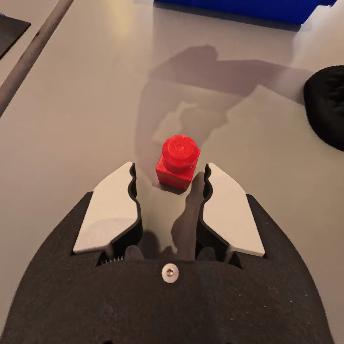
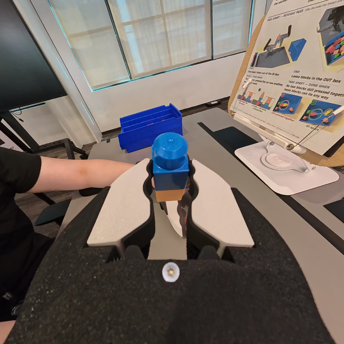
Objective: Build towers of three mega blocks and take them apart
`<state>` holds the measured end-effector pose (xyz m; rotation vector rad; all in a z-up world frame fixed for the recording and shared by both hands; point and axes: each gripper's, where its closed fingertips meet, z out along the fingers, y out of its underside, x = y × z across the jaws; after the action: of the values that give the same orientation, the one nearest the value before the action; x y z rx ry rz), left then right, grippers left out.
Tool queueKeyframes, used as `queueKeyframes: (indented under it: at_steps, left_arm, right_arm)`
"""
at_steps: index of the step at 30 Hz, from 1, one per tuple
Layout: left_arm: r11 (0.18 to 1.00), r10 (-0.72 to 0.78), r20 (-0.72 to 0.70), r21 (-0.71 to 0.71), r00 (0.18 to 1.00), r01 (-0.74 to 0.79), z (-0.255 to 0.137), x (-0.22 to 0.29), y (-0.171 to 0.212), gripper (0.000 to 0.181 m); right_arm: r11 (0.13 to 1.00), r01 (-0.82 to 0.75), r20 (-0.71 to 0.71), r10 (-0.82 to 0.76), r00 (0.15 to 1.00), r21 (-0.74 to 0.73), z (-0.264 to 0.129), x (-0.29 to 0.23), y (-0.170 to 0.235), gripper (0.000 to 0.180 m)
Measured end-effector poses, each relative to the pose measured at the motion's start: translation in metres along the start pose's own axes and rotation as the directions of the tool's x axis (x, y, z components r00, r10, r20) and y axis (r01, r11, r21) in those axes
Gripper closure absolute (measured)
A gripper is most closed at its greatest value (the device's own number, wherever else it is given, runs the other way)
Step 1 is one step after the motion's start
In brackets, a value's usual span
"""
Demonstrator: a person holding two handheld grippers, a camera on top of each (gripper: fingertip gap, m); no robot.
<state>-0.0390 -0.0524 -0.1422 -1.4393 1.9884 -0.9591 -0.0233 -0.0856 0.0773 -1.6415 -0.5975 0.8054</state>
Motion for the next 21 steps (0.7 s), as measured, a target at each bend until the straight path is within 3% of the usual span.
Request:
queueKeyframes:
  at_steps: [1,4,9,15,18,21]
  left_arm:
    - [1.000,0.001,0.001,-0.011,1.000,-0.001,0.001,0.000,0.001,0.112]
    - [1.000,0.001,0.007,-0.012,1.000,-0.001,0.002,0.000,0.001,0.142]
    - [0.991,-0.125,-0.058,0.047,0.990,0.128,-0.014,-0.003,-0.010,0.142]
    - [0.941,-0.274,0.052,0.220,0.960,0.257,-0.132,-0.034,-0.030,0.142]
    - [0.886,-0.368,-0.056,0.284,0.928,0.368,-0.183,-0.022,-0.041,0.142]
    - [0.863,-0.360,-0.111,0.337,0.926,0.375,-0.208,-0.008,-0.058,0.142]
  right_arm:
    - [1.000,-0.004,0.003,0.004,1.000,-0.003,0.001,0.001,0.001,0.144]
    - [1.000,-0.013,0.007,0.013,1.000,-0.005,0.002,0.002,0.002,0.144]
    - [1.000,-0.014,0.018,0.014,1.000,-0.022,0.005,-0.001,0.005,0.144]
    - [0.983,-0.067,0.100,0.085,0.991,-0.171,0.023,-0.008,0.034,0.144]
    - [0.959,-0.045,0.115,0.081,0.990,-0.281,0.054,-0.007,0.055,0.144]
    - [0.934,-0.028,0.200,0.105,0.974,-0.357,0.091,-0.021,0.070,0.144]
